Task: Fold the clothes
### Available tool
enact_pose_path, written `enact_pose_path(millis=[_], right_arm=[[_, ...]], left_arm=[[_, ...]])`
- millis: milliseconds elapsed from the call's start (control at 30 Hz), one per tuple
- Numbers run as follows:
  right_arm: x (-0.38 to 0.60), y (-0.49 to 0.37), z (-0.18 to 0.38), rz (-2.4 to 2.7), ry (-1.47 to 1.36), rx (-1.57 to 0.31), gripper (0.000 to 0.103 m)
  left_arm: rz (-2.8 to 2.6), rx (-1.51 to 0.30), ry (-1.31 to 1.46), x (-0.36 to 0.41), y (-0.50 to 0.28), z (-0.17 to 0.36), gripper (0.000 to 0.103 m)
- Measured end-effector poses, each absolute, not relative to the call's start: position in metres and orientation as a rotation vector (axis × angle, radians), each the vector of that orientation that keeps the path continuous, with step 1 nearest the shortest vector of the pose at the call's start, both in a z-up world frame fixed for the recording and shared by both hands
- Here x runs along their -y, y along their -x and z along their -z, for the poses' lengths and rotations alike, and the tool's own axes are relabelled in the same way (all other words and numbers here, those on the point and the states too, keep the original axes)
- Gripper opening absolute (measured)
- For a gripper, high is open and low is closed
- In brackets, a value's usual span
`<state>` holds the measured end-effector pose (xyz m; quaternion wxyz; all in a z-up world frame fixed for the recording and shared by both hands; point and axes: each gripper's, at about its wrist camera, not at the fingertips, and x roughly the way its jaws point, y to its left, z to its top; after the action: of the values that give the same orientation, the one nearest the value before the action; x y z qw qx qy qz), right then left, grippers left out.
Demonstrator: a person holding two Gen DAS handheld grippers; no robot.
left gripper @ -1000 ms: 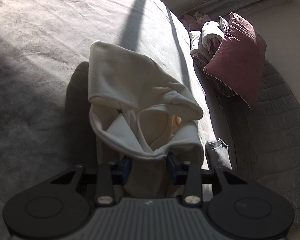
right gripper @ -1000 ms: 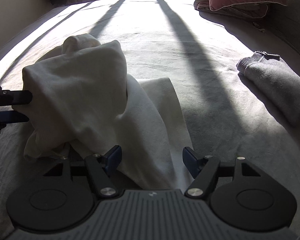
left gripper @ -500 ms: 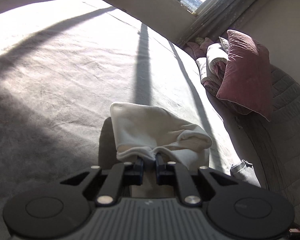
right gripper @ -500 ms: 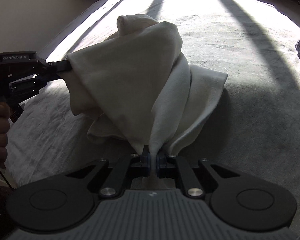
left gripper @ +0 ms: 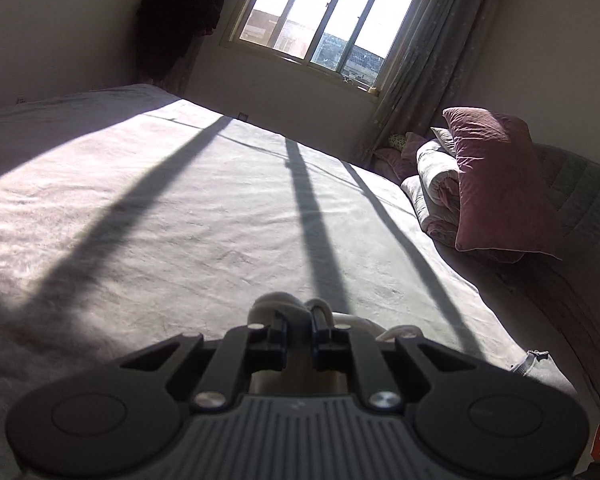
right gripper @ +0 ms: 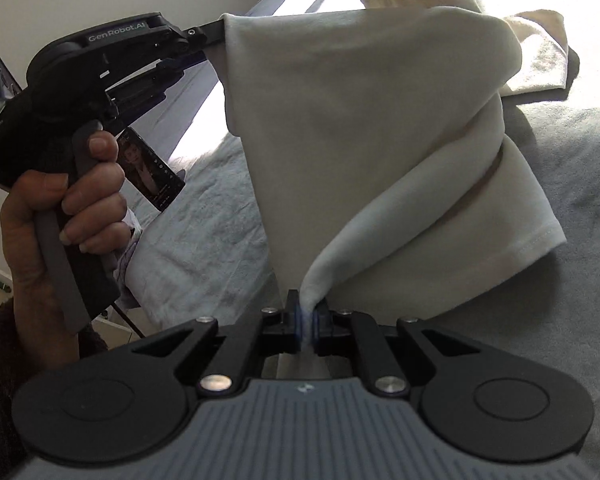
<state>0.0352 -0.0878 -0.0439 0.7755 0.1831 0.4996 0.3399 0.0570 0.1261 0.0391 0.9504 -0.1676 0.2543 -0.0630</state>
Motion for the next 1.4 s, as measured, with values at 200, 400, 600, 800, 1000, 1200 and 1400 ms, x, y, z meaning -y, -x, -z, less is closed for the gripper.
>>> enact_pose_path(millis=[200, 400, 600, 800, 1000, 1200, 1400], right_arm=[[0.051, -0.037, 0.056, -0.77, -0.331, -1.129, 0.009], [0.029, -0.04, 0.066, -0.78, -0.274, -1.156, 0.009], [0.044, -0.041, 0.062, -0.777, -0.286, -1.159, 0.029], [0.068, -0.038, 0.03, -0.717, -0.268, -1.076, 0.065], [0.088, -0.068, -0.007, -0.607, -0.257, -0.965, 0.065], [0.081, -0.112, -0.034, -0.504, -0.169, -0.861, 0.065], [0.059, -0.151, -0.032, -0.443, -0.029, -0.787, 0.065]], left_arm=[[0.08, -0.578, 0.285, -0.148, -0.049, -0.028, 0.01], [0.05, -0.684, 0.229, -0.163, -0.042, -0.008, 0.011], [0.042, -0.755, 0.254, -0.173, -0.043, 0.003, 0.021], [0.044, -0.8, 0.432, -0.195, -0.049, 0.003, 0.04], [0.035, -0.875, 0.629, -0.219, -0.061, 0.013, 0.046], [0.048, -0.908, 0.765, -0.227, -0.065, 0.021, 0.046], [0.061, -0.911, 0.75, -0.22, -0.07, 0.022, 0.044]])
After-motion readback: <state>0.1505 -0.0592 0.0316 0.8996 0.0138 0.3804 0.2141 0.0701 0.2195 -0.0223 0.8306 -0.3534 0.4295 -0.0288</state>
